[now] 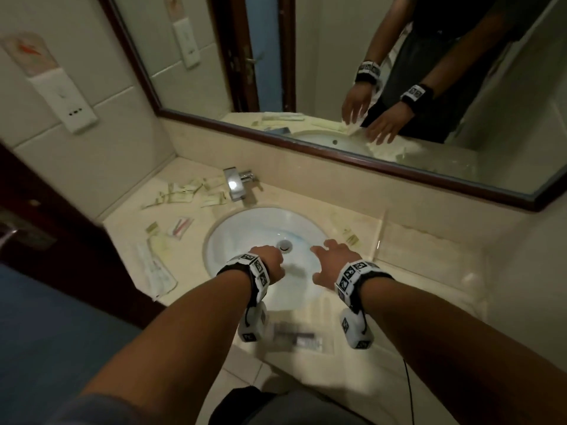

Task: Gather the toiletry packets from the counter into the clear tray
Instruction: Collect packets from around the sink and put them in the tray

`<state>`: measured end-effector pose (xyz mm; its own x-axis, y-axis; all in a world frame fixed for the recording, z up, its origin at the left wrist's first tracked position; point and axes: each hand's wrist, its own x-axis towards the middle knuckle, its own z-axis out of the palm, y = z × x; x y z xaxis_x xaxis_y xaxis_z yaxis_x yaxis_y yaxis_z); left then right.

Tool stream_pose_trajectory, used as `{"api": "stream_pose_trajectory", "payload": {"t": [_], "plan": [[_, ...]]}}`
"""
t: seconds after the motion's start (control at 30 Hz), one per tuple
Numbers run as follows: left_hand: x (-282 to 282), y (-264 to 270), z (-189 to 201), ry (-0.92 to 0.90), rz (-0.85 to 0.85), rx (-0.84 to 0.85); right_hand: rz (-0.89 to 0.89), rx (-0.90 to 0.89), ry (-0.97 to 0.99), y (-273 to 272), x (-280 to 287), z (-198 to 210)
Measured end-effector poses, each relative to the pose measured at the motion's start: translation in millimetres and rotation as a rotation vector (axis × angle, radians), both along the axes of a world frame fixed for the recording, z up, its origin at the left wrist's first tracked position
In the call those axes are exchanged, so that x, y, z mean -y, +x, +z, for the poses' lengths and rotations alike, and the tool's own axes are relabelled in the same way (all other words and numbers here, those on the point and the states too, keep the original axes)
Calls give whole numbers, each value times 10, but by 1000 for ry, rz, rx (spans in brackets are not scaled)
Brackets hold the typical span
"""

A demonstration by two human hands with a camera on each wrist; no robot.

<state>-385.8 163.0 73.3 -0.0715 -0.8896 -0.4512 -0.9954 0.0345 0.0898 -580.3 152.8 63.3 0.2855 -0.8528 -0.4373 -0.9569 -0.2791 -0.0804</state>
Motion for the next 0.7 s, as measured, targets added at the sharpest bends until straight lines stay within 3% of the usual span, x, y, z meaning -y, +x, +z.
{"api": "stream_pose_trajectory", "payload": {"t": [0.27, 0.7], "plan": [[-291, 691, -45, -12, 22, -28, 28, -69, -15, 705, -154, 76], [-754, 2283, -276, 25, 146, -179, 33, -140, -15, 2109, -603, 103]]}}
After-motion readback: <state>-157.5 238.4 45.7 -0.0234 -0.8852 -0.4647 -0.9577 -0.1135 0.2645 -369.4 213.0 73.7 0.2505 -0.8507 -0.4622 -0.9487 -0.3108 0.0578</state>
